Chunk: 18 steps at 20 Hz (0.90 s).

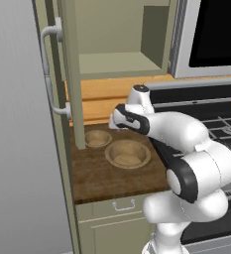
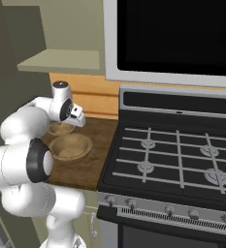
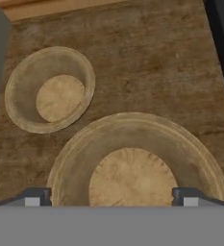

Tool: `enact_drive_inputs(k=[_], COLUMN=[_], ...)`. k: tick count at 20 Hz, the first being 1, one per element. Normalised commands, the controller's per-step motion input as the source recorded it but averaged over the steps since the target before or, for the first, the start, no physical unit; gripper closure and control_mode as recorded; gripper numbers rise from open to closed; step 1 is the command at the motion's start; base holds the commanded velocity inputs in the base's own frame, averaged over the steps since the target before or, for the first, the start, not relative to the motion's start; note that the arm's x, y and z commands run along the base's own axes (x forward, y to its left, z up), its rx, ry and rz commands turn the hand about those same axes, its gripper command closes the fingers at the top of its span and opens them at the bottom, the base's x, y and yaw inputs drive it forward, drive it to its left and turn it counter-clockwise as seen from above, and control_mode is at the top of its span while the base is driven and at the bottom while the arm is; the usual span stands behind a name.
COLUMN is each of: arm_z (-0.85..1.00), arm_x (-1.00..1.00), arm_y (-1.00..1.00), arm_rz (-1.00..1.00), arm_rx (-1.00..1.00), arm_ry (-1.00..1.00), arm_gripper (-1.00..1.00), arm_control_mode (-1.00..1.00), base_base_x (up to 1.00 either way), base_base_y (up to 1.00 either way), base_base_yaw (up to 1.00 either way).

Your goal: Pick up the bowls on the counter and stack them on top of one another in the open cabinet. Place the smaller bowl on top of the larger bowl.

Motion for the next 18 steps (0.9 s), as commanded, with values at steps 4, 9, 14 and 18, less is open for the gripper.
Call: enact_drive_inputs(k=[4, 9, 14, 18], arm_z=[-0.47, -0.37, -0.25, -0.15], arm_x=[0.37, 0.36, 0.43, 0.38], arm_y=[0.25, 0.26, 0.11, 0.00], arm_rz=[0.06, 0.06, 0.02, 0.00], arm_rx=[0.00, 0.00, 0.00, 0.00], arm_ry=[-0.11, -0.08, 0.00, 0.02], arm_gripper=[-1.00, -1.00, -1.00, -1.00], arm_control_mode=[-1.00, -1.00, -1.00, -1.00], base_base_x=[0.00, 0.00, 0.00, 0.00], base_base_y=[0.00, 0.00, 0.00, 0.00], base_base_yaw=[0.00, 0.00, 0.00, 0.00])
